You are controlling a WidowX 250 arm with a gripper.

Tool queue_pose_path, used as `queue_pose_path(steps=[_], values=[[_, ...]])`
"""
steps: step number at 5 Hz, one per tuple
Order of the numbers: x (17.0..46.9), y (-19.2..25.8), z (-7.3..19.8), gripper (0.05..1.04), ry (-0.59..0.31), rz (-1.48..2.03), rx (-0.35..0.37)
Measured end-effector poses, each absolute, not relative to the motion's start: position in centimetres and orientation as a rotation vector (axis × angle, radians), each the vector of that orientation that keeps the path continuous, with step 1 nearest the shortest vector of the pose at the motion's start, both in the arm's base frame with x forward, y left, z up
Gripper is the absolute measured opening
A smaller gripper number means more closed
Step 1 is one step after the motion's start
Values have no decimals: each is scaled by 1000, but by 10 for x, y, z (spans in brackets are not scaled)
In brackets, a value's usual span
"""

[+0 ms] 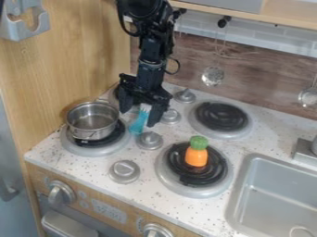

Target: Move the silver pot to the rear right burner

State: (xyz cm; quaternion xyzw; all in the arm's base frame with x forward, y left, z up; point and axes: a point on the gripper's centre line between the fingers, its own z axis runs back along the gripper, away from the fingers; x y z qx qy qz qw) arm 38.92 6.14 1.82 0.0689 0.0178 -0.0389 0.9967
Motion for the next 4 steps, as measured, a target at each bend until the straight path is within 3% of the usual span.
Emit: queue_pose_path(steps=[2, 4], values=[[381, 69, -2, 999, 92, -31, 156], [384, 105, 9, 999, 66, 105, 168]])
